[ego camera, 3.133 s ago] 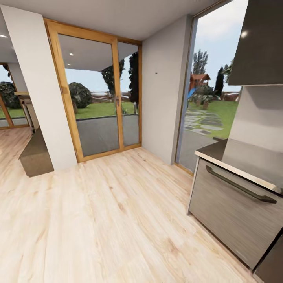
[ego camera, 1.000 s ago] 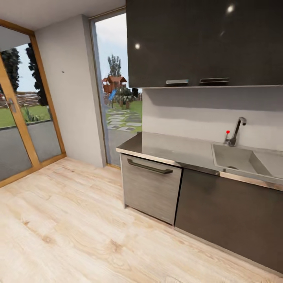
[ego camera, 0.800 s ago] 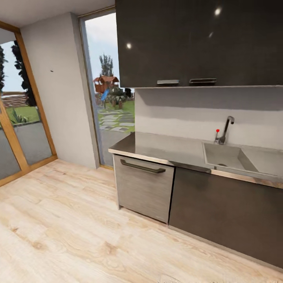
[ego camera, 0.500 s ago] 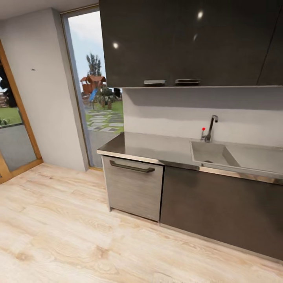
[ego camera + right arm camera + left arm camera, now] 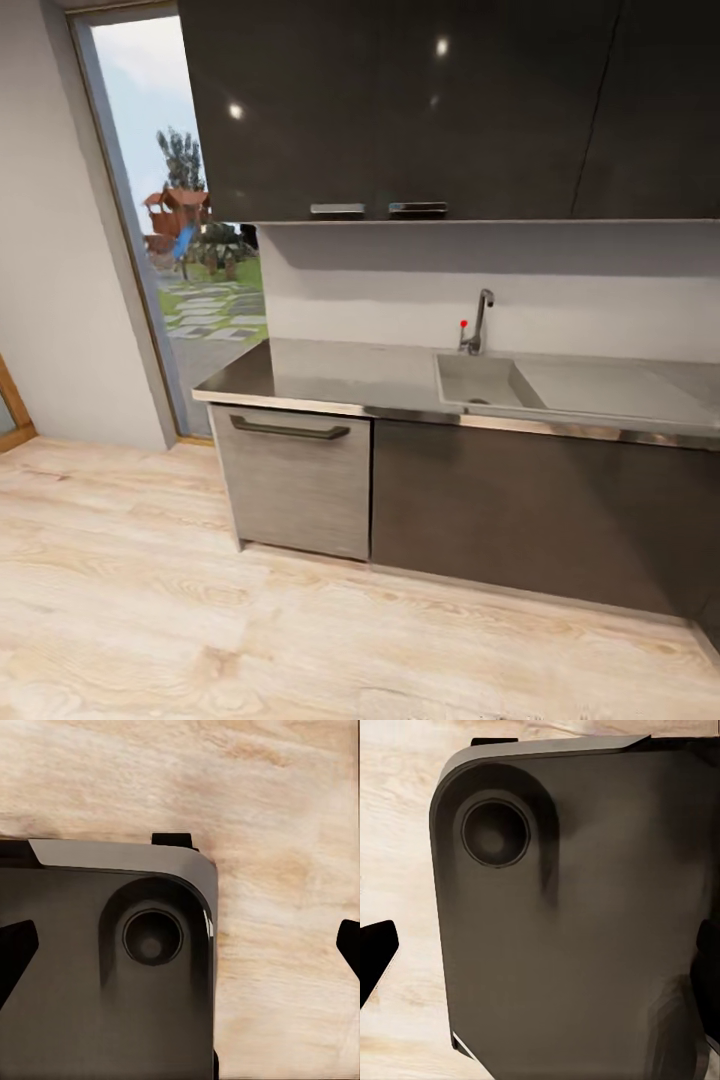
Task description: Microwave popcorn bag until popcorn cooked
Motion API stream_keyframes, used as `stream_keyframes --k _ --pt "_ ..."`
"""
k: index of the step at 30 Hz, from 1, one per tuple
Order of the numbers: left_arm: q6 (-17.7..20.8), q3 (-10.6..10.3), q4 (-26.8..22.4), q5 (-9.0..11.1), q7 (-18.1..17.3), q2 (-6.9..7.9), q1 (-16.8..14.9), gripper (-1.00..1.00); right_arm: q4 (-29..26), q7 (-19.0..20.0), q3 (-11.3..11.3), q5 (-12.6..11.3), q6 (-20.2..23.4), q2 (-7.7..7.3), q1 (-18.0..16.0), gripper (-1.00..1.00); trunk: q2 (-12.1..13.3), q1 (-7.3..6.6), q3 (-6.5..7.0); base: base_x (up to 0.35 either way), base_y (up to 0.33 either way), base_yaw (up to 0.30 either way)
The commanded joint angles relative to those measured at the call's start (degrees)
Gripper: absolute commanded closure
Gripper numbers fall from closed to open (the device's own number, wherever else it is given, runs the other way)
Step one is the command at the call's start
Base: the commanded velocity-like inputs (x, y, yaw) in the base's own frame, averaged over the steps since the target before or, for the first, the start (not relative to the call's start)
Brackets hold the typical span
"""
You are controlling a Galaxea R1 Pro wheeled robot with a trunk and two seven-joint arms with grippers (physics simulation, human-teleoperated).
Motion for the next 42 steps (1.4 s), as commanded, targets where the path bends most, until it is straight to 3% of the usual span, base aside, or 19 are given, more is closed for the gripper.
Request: stream_keyframes --k 1,42 --pt "-0.08 -0.01 -0.01 0.04 0.00 0.00 -0.01 -1.00 0.08 0.04 -0.01 -0.01 -0.20 0.00 -0.05 -1.00 -0.03 0.00 -0.06 0.000 0.000 -0.298" --pt "-0.08 -0.01 -0.01 0.02 0.00 0.00 -0.01 -1.00 0.08 -0.11 0.03 -0.01 -0.29 0.00 -0.05 -1.00 -0.03 0.00 -0.06 0.000 0.000 -0.298"
